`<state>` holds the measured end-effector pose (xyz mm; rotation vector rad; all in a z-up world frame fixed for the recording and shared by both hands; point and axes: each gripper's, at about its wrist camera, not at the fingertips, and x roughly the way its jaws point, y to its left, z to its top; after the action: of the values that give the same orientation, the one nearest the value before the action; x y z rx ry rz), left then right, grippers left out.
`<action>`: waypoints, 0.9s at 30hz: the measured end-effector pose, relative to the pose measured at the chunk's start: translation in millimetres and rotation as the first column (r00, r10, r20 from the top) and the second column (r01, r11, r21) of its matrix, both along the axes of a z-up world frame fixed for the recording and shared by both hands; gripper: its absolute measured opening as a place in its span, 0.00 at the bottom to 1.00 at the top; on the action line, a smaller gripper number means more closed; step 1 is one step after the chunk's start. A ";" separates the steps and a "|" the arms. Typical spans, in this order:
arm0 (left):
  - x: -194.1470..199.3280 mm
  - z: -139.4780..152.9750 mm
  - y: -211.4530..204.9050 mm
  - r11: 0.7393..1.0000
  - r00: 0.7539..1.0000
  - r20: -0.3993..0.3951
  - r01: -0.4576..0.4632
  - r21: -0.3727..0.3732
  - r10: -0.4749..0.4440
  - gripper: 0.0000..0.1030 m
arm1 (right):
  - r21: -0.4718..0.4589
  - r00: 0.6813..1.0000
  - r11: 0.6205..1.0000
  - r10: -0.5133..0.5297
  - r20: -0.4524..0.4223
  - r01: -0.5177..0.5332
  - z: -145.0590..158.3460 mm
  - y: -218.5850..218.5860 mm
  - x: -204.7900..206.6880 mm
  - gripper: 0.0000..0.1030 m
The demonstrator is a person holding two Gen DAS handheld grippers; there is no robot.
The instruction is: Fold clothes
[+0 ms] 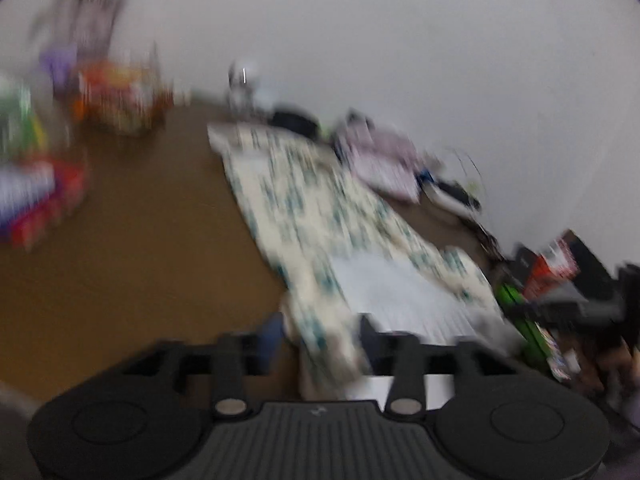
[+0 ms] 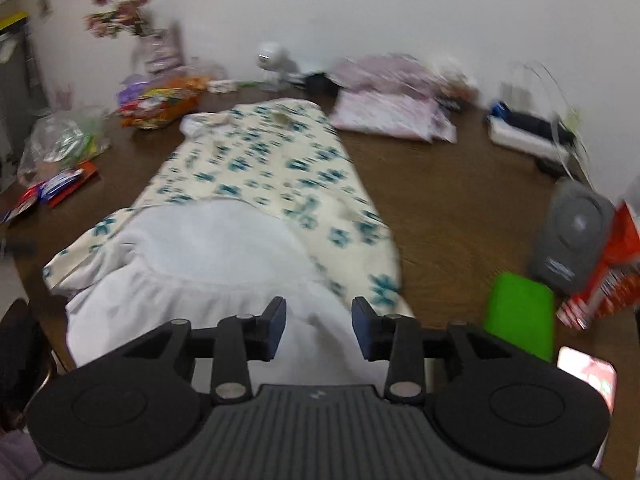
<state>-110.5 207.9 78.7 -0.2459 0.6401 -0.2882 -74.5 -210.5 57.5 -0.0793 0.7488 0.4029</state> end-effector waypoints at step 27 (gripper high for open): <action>301.2 -53.7 7.2 0.927 0.975 -0.049 -0.188 0.325 0.215 0.04 | -0.038 0.981 0.982 0.180 -0.080 -0.183 -31.1 68.2 30.8 0.29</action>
<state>190.6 215.1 25.0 -0.0118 0.7278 0.0272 -43.7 -142.3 26.4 -0.1767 0.8288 0.5651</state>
